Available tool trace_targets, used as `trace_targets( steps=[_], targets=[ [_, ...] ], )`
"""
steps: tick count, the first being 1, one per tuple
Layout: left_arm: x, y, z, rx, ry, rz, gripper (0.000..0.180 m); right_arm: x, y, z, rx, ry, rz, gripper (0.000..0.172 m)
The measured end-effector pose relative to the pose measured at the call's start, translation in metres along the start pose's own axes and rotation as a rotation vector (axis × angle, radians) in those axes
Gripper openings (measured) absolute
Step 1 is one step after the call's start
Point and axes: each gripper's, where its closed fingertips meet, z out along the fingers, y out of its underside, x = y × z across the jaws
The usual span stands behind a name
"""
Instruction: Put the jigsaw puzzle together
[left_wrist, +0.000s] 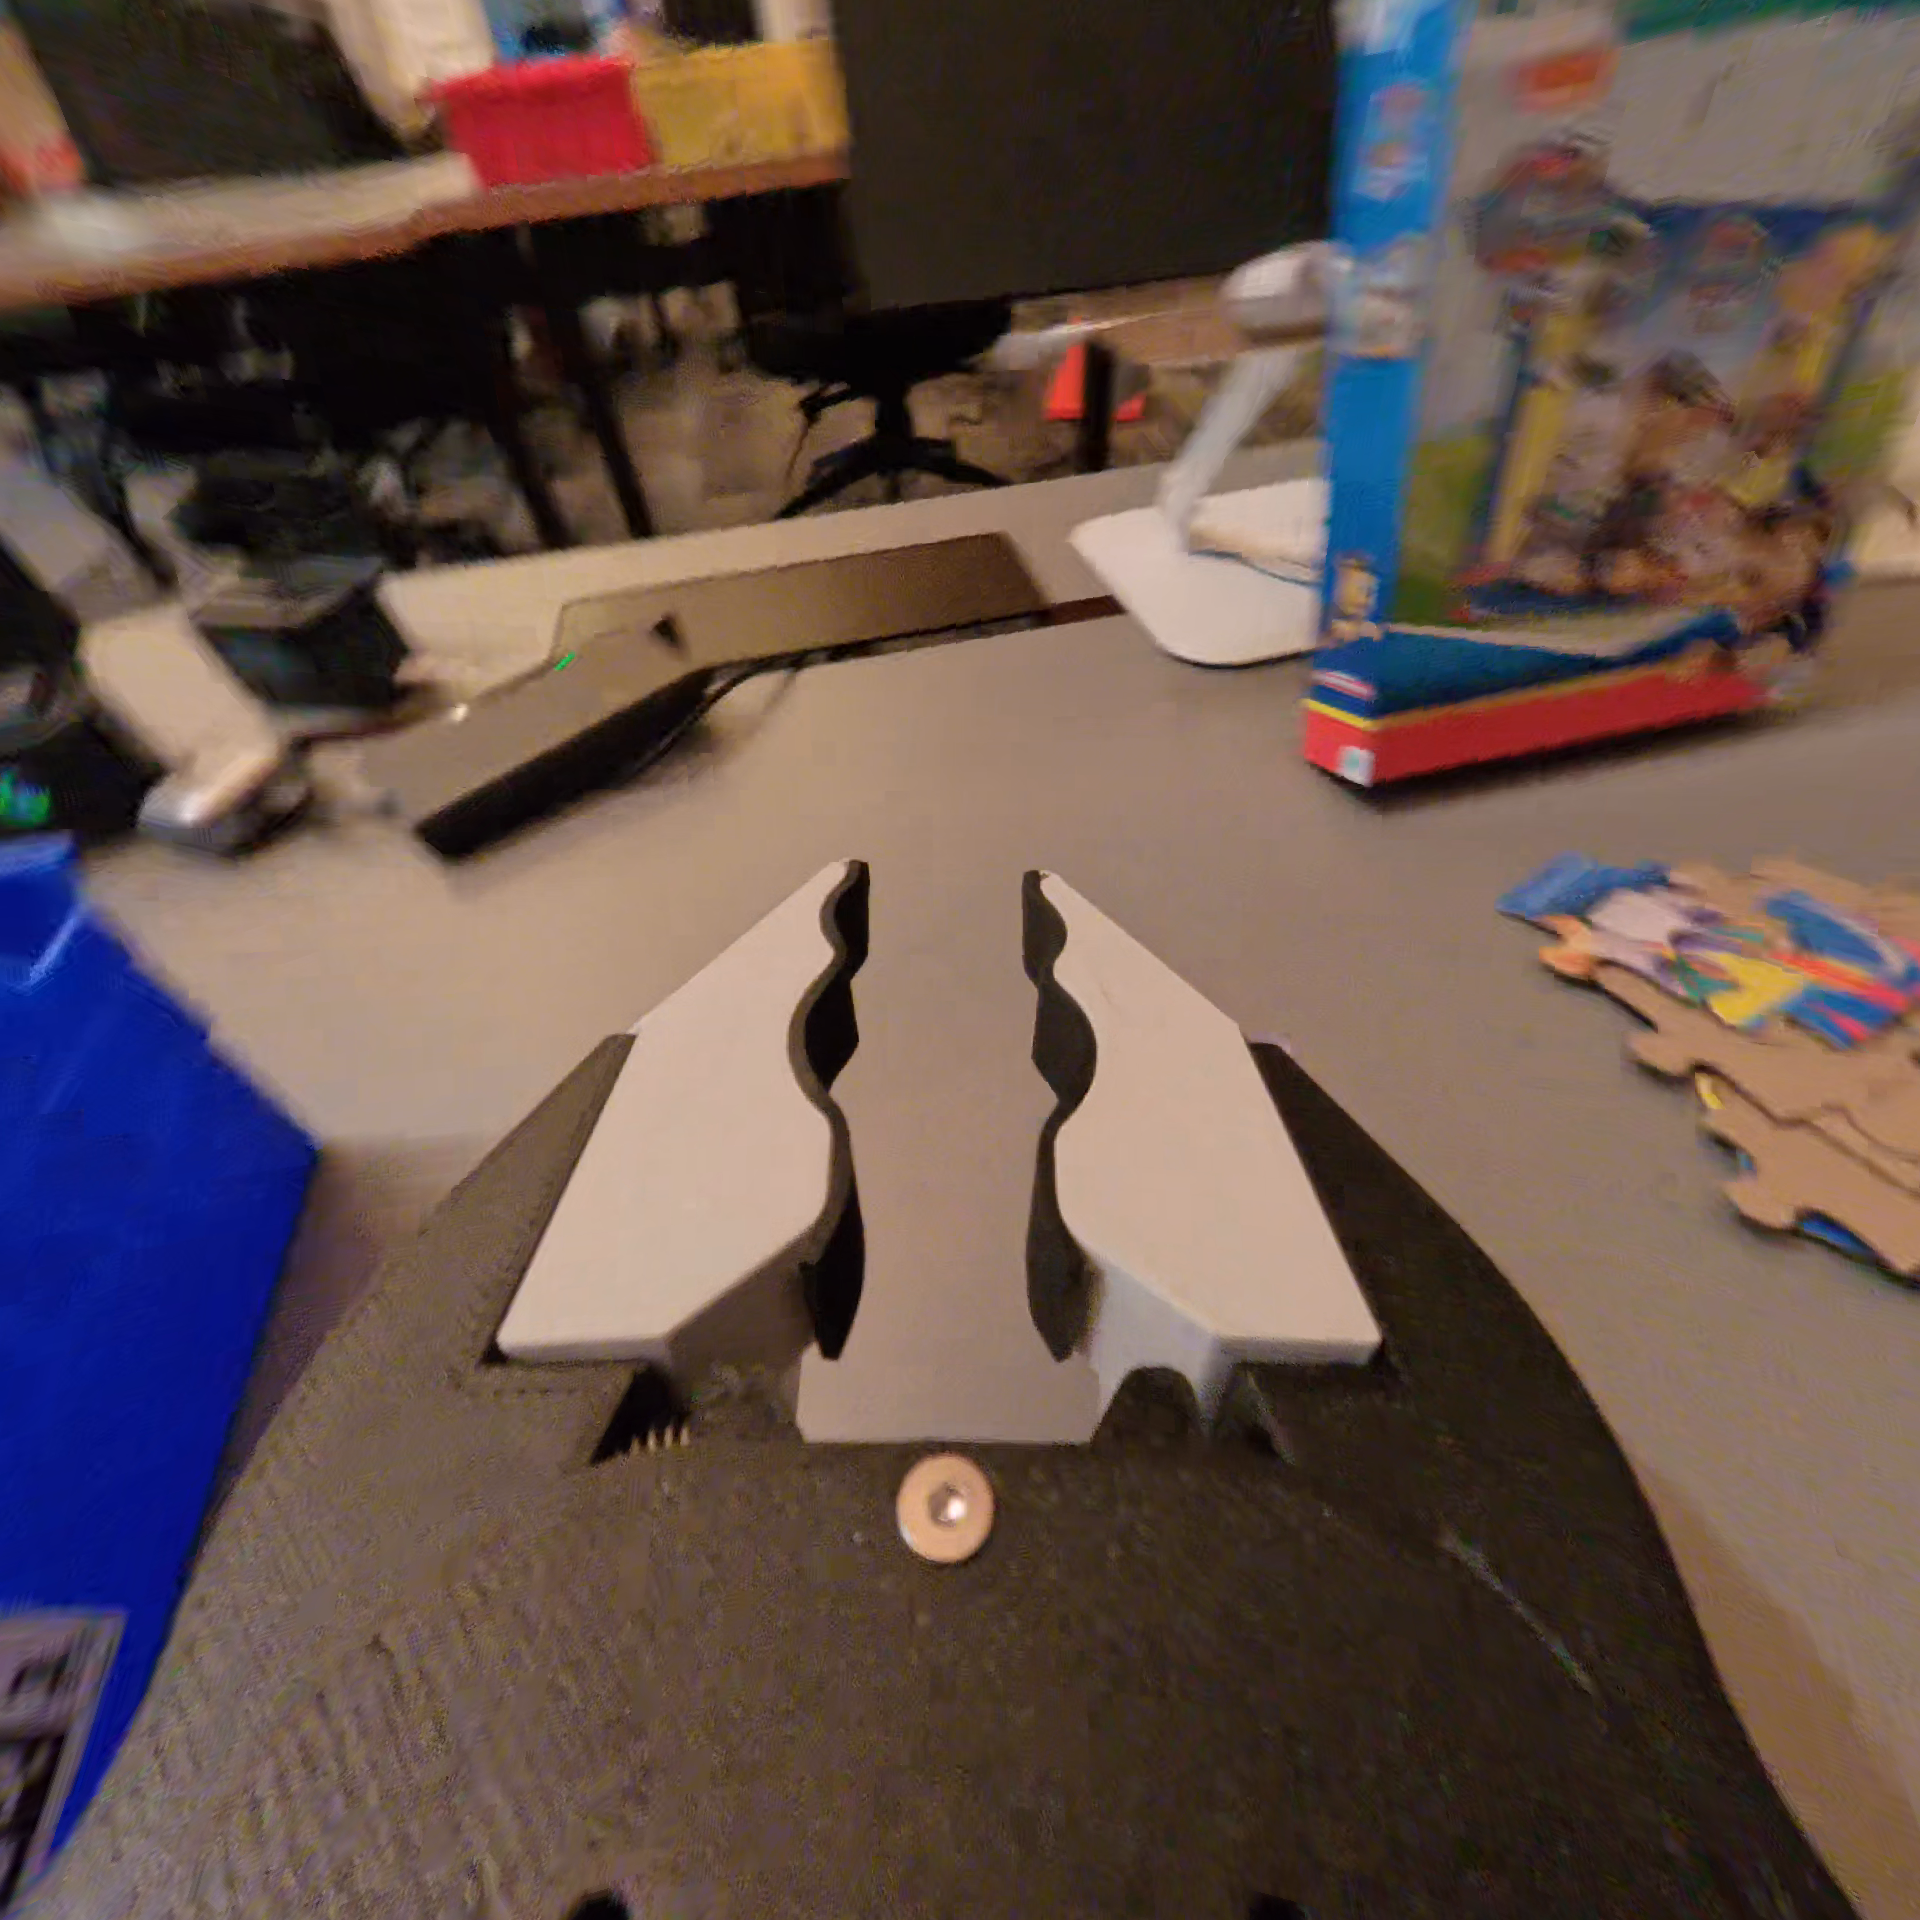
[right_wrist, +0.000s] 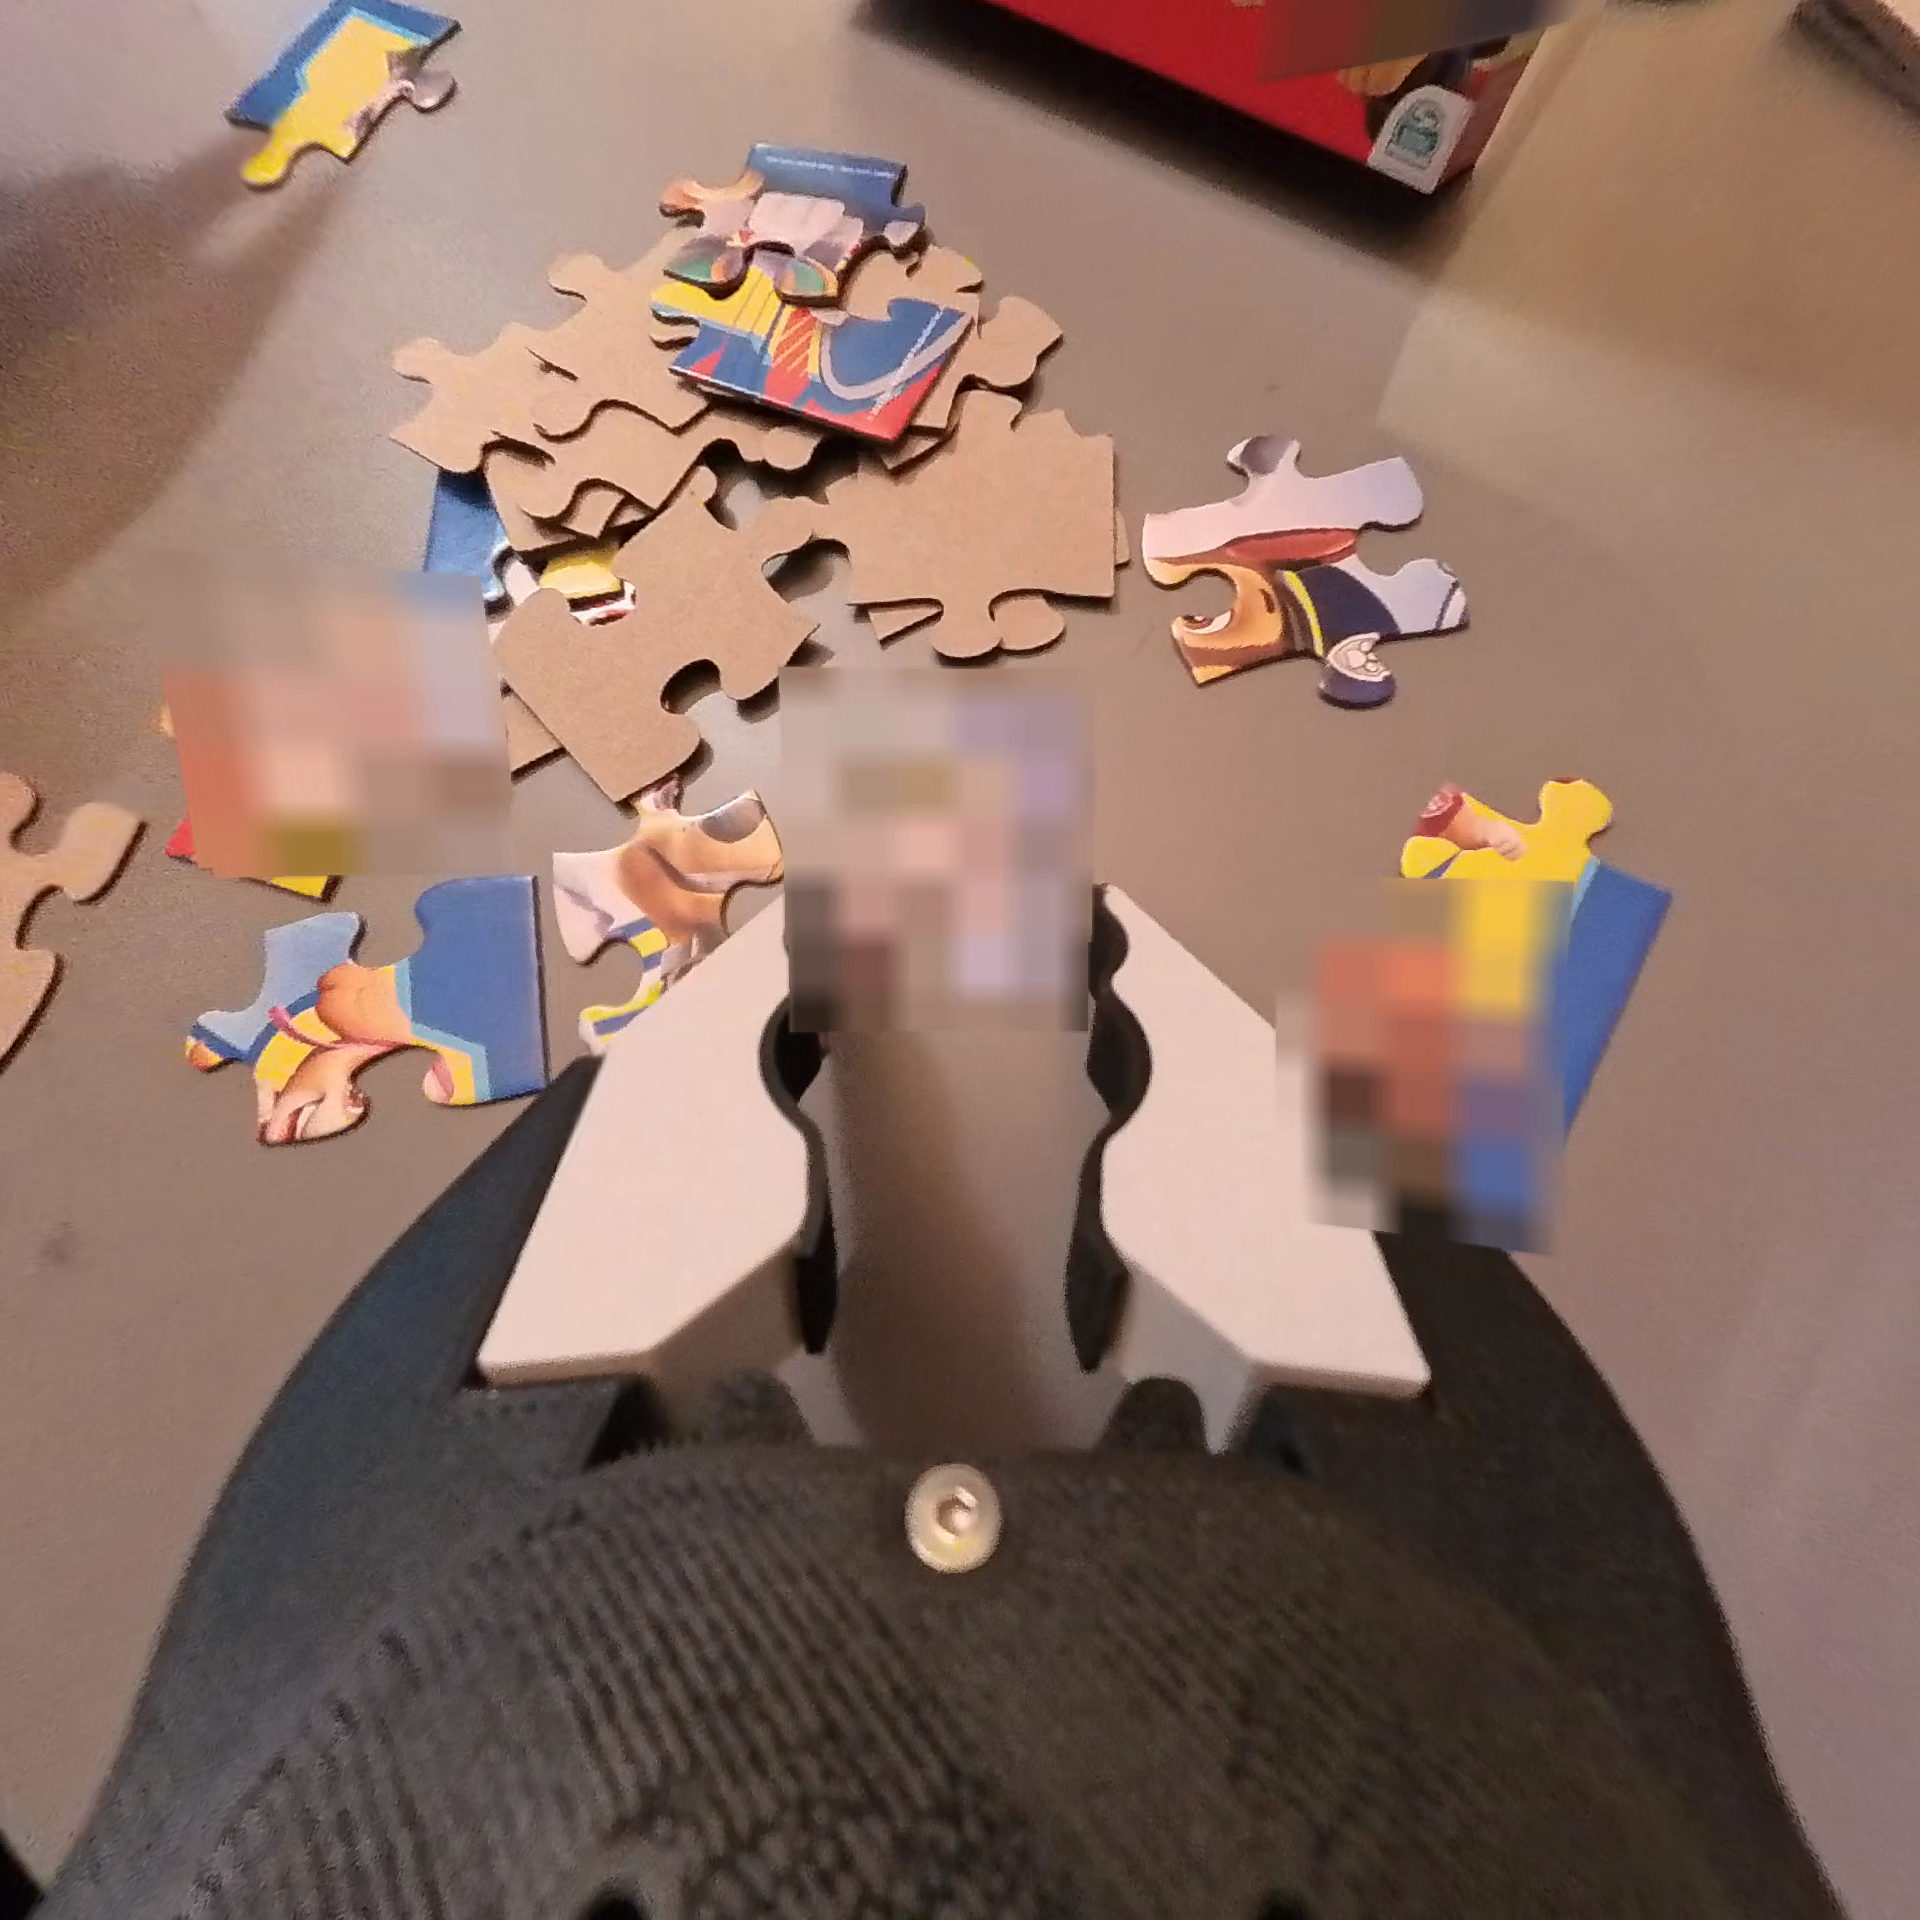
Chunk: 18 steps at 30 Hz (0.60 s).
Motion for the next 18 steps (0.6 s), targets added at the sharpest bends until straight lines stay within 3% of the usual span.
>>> trace_targets(
  steps=[3, 6, 13, 18],
  targets=[
    [-0.031, -0.005, -0.015, 0.078, 0.09, -0.289, 0.034, 0.002, -0.001, 0.004, -0.005, 0.006, 0.02, 0.05],
    [-0.026, -0.02, -0.025, 0.182, 0.246, -0.464, 0.037, 0.004, -0.001, 0.005, -0.011, 0.022, 0.032, 0.046],
    [0.009, -0.005, -0.009, 0.054, 0.249, -0.293, 0.037, 0.01, -0.002, 0.006, -0.011, 0.055, 0.023, 0.034],
    [0.031, -0.004, -0.005, 0.034, 0.312, -0.284, 0.037, 0.01, -0.003, 0.007, -0.005, 0.054, 0.027, 0.03]
  ],
)
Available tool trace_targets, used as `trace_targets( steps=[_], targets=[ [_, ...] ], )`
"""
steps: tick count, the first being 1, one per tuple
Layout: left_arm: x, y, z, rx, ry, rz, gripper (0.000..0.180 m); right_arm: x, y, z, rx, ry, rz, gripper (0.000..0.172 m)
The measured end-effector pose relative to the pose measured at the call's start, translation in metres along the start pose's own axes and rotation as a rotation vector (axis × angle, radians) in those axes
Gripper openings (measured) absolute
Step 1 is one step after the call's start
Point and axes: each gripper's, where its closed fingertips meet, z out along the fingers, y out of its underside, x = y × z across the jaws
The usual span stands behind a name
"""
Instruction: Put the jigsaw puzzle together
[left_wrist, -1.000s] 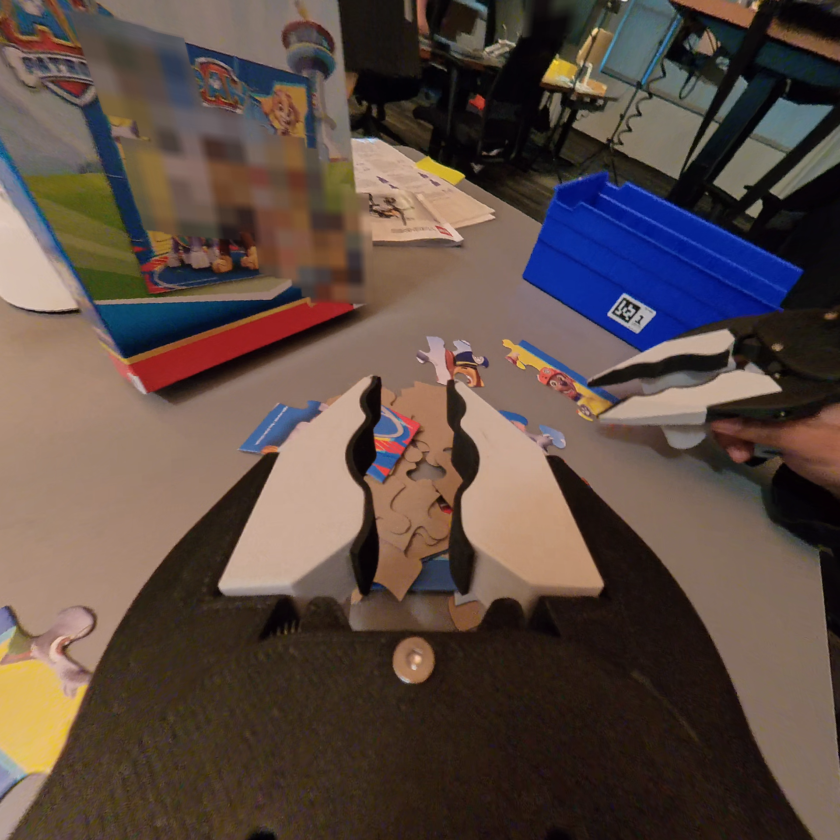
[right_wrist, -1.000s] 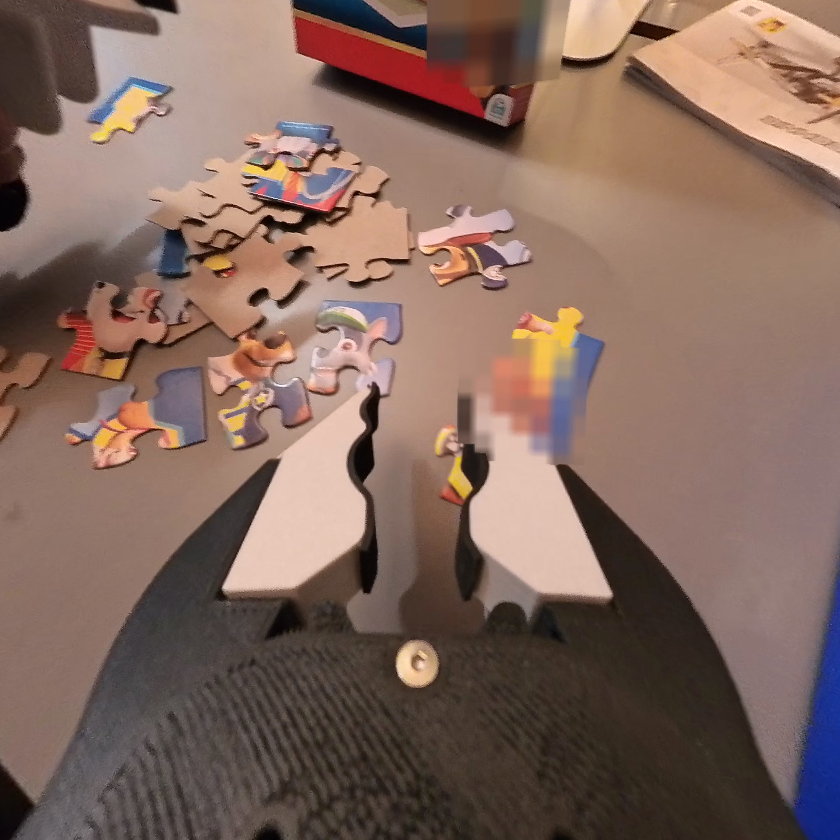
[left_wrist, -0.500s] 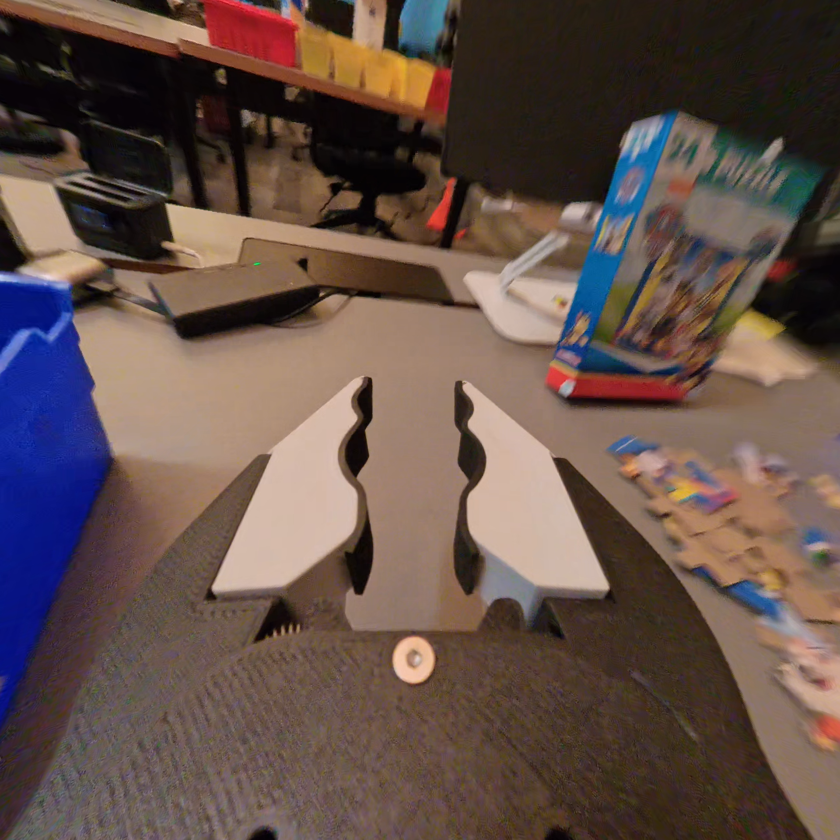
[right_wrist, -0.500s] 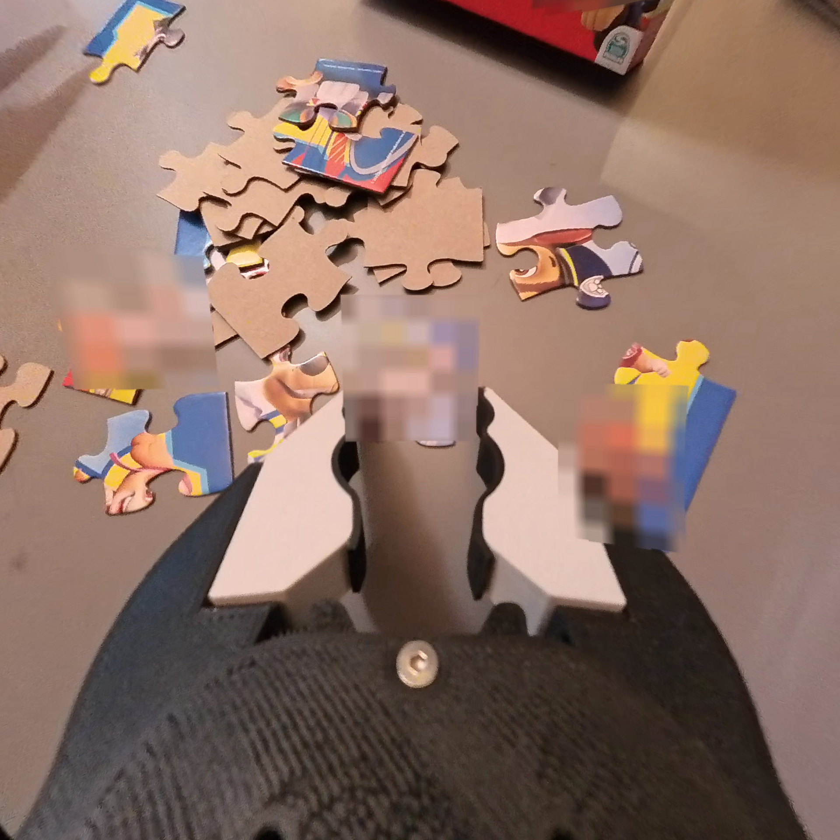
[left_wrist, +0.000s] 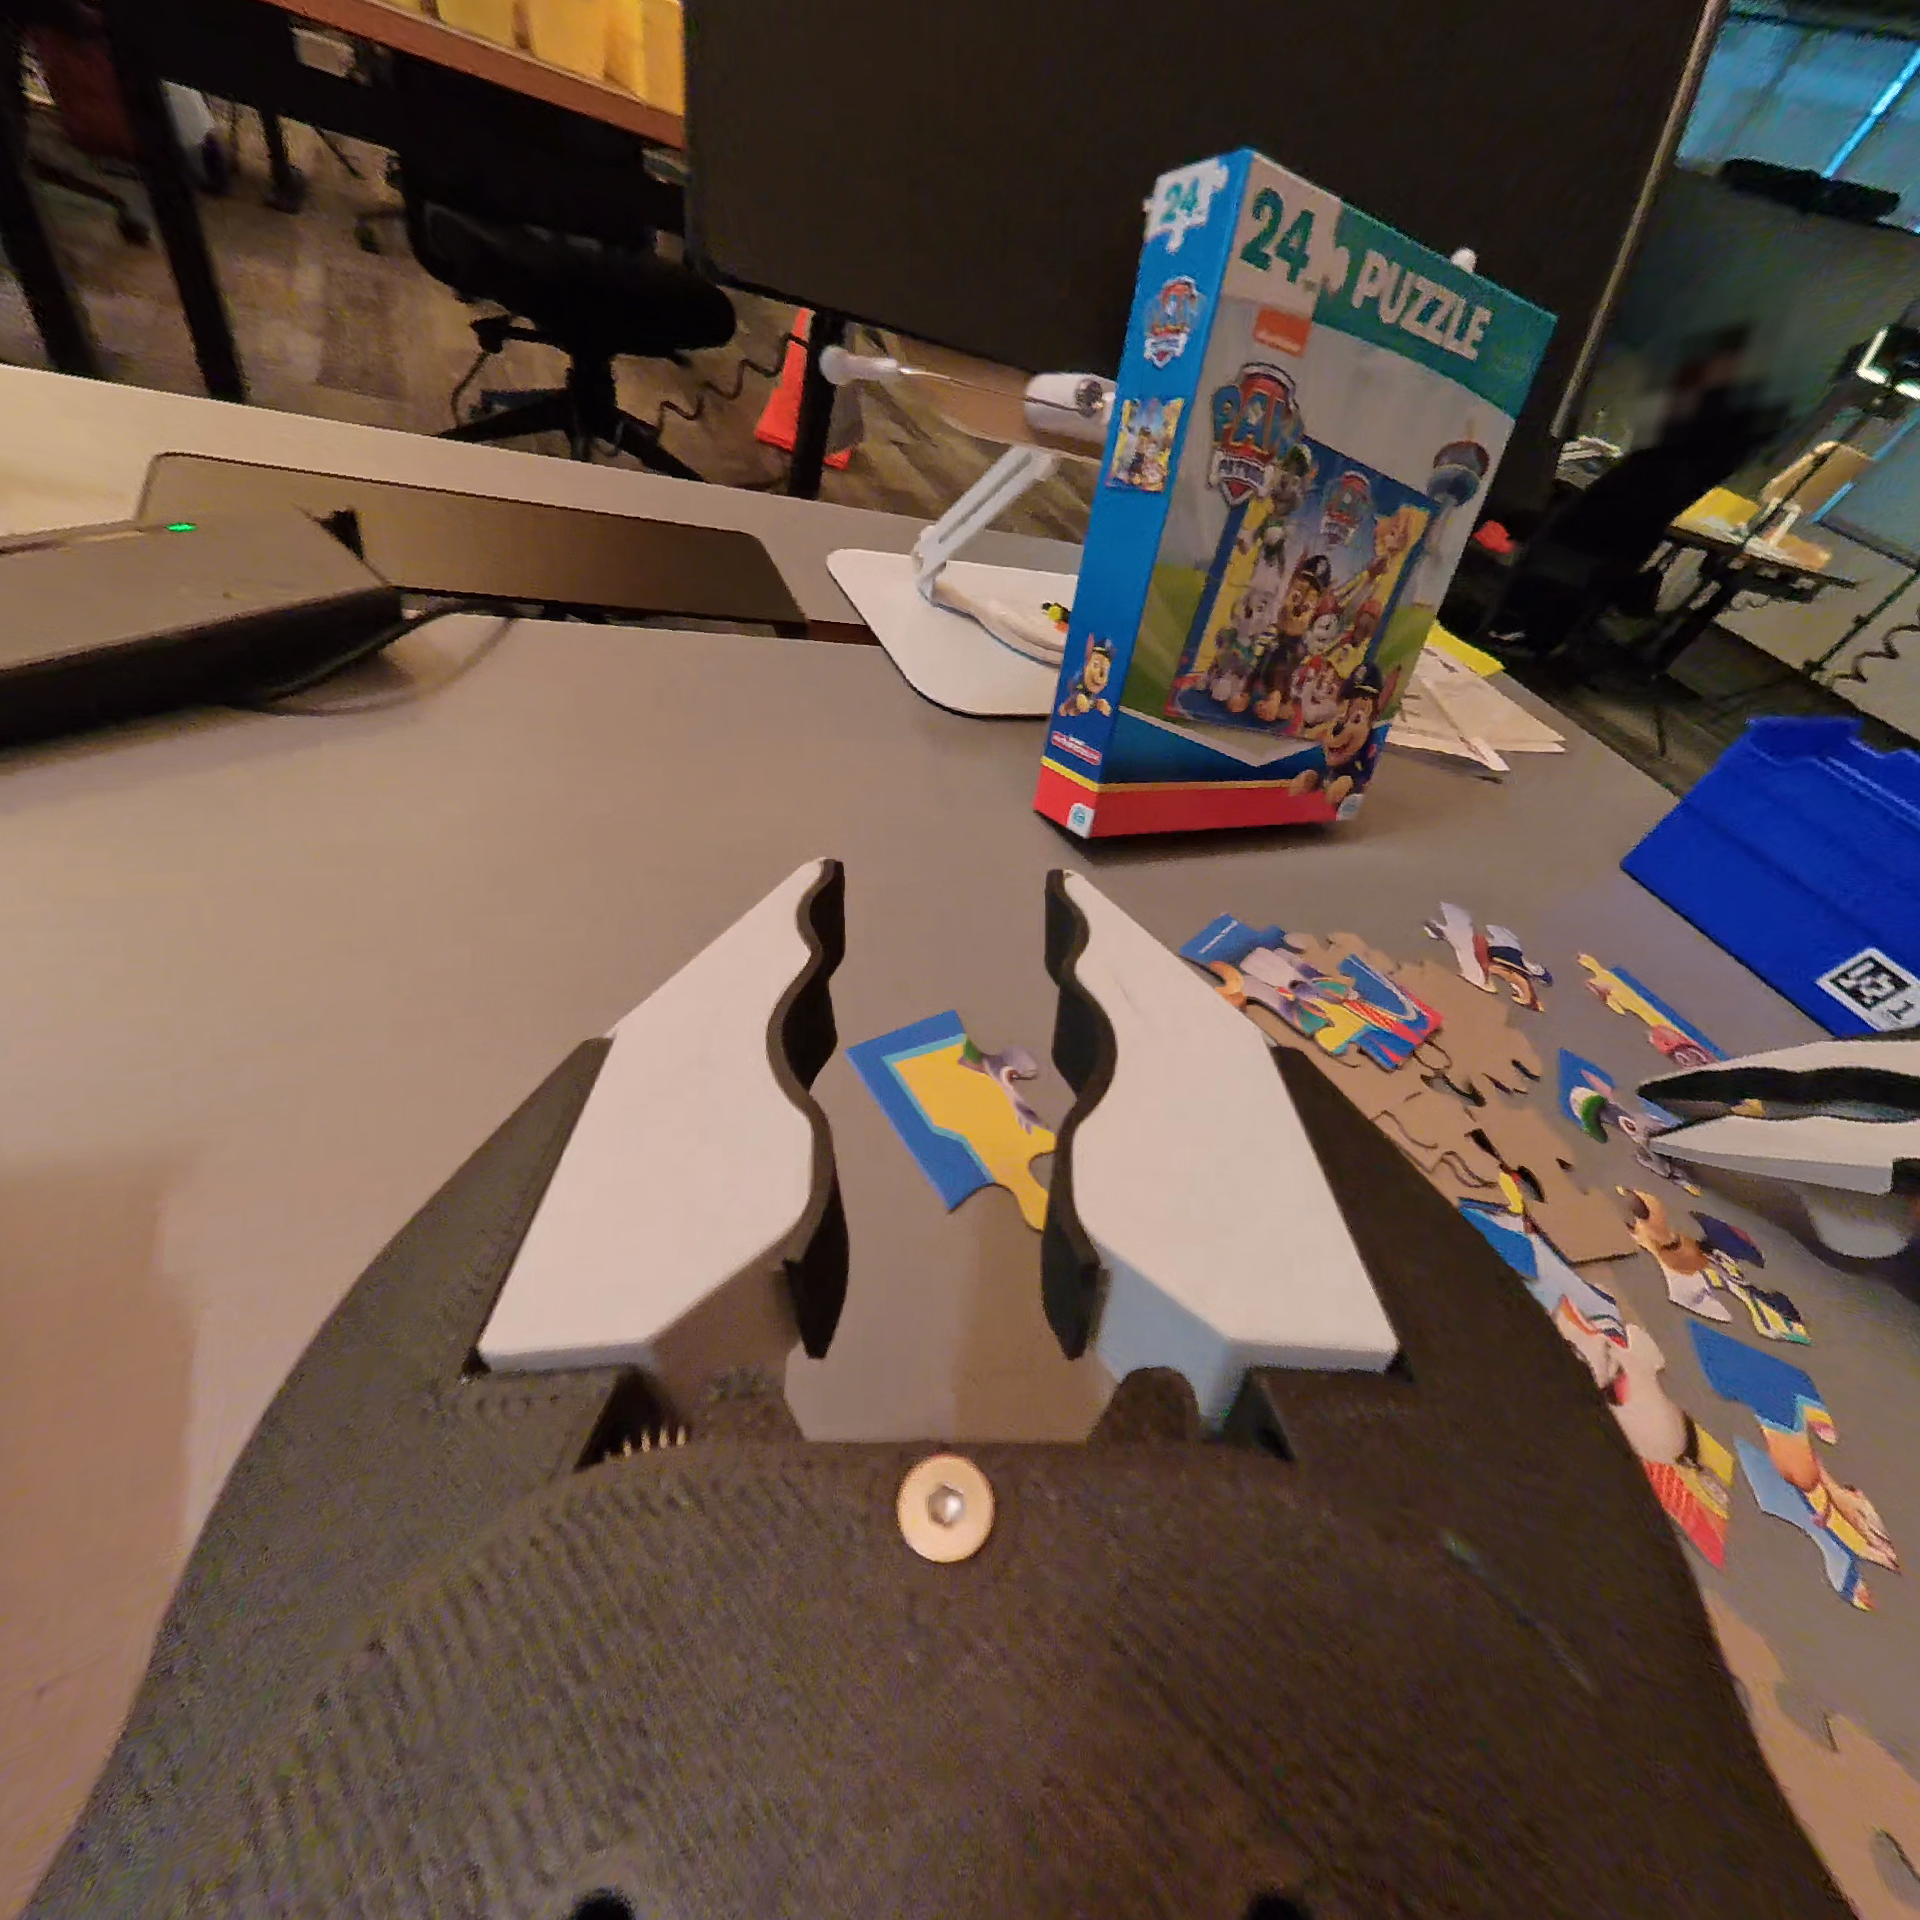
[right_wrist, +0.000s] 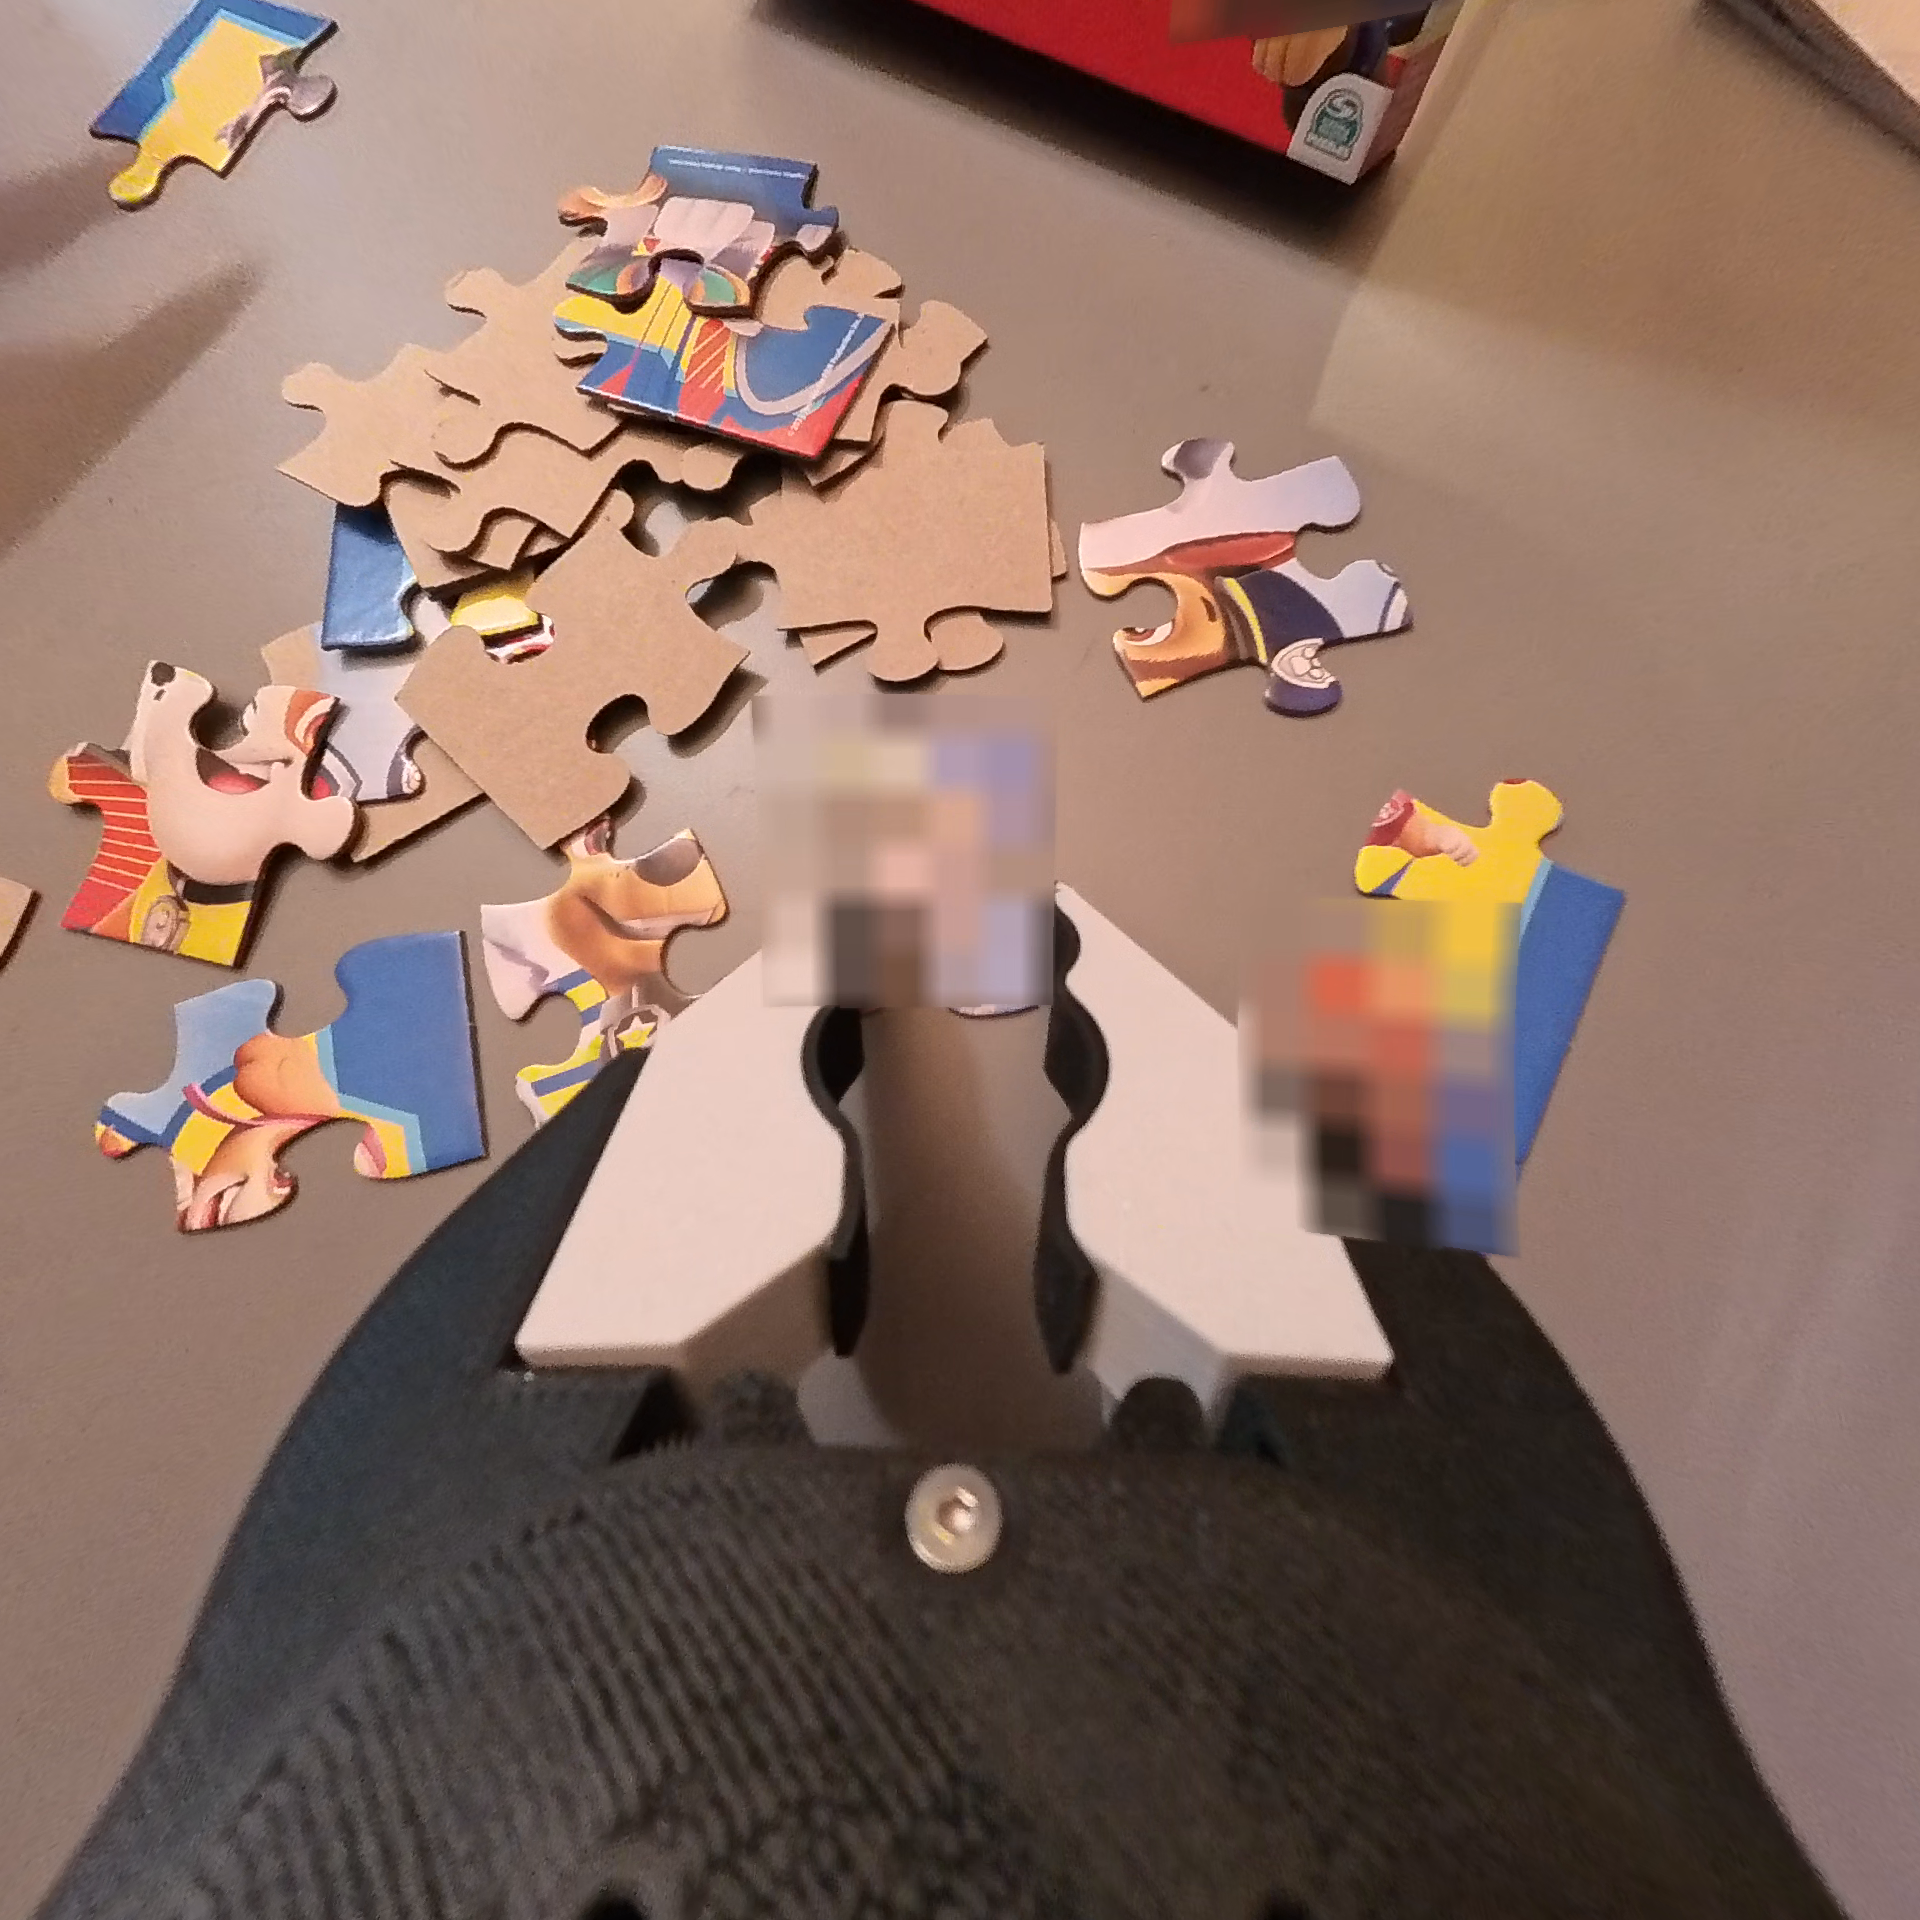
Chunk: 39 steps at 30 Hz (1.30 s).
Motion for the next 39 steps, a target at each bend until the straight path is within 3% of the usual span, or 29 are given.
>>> trace_targets(
  steps=[6, 14, 25, 39],
  targets=[
    [0.003, 0.005, 0.004, -0.028, -0.003, 0.023, 0.037, 0.002, -0.002, -0.004, 0.015, 0.015, -0.005, 0.025],
    [0.005, 0.005, 0.004, -0.022, 0.024, -0.008, 0.037, -0.002, -0.006, -0.005, 0.014, -0.014, -0.048, 0.043],
    [0.008, 0.005, 0.005, -0.025, 0.03, 0.0, 0.037, 0.002, 0.019, -0.02, -0.036, 0.01, -0.018, 0.033],
    [0.012, 0.009, 0.008, -0.044, 0.013, 0.053, 0.036, -0.02, 0.075, -0.08, -0.14, 0.143, -0.061, 0.029]
  ],
)
